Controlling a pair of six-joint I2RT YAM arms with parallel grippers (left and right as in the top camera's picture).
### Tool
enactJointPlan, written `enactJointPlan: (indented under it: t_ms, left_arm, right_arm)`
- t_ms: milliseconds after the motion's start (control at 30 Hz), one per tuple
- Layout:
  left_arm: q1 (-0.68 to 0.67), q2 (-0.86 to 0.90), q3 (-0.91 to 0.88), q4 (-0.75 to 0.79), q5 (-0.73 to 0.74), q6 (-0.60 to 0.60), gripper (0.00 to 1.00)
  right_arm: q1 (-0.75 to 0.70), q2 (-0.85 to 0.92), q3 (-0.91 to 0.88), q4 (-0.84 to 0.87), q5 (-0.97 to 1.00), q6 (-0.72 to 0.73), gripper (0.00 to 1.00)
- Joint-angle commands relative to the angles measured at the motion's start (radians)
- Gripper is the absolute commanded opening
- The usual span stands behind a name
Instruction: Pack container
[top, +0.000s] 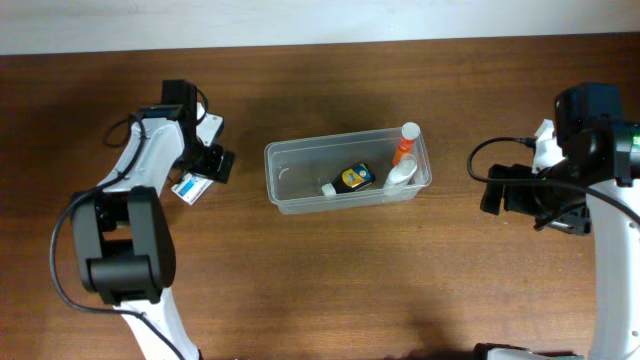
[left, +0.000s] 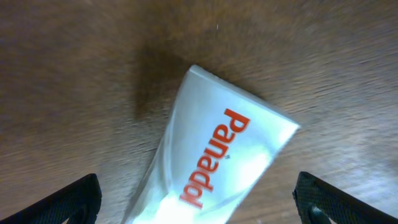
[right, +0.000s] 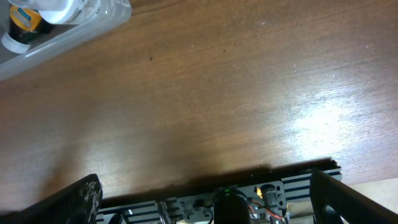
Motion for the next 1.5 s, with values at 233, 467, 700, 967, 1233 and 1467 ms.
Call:
enactJointPlan:
  t_ms: [233, 467, 700, 967, 1233, 1467]
  left_arm:
    - [0.003, 0.047, 0.012, -0.028, 0.000, 0.019, 0.76]
    - [0.002, 0.047, 0.012, -0.050, 0.001, 0.019, 0.27]
    - [0.002, 0.044, 0.014, -0.072, 0.001, 0.019, 0.22]
    - [-0.010, -0.035, 0.148, -0.175, 0.005, -0.027, 0.22]
    - [-0.138, -0.226, 0.267, -0.226, 0.094, -0.037, 0.19]
    - [-0.357, -0.260, 0.265, -0.222, 0.109, -0.010, 0.14]
  right_arm:
    - [-0.005, -0.005, -0.010, 0.006, 0.029, -0.011, 0.98]
    - [-0.005, -0.005, -0.010, 0.005, 0.029, -0.014, 0.99]
    - [-0.005, -0.005, -0.010, 0.005, 0.029, -0.022, 0.98]
    - [-0.005, -0.005, -0.010, 0.006, 0.029, -0.022, 0.99]
    - [-0.005, -0.005, -0.010, 0.010, 0.029, -0.022, 0.98]
    - [-0.005, -0.005, -0.010, 0.017, 0.029, -0.022, 0.98]
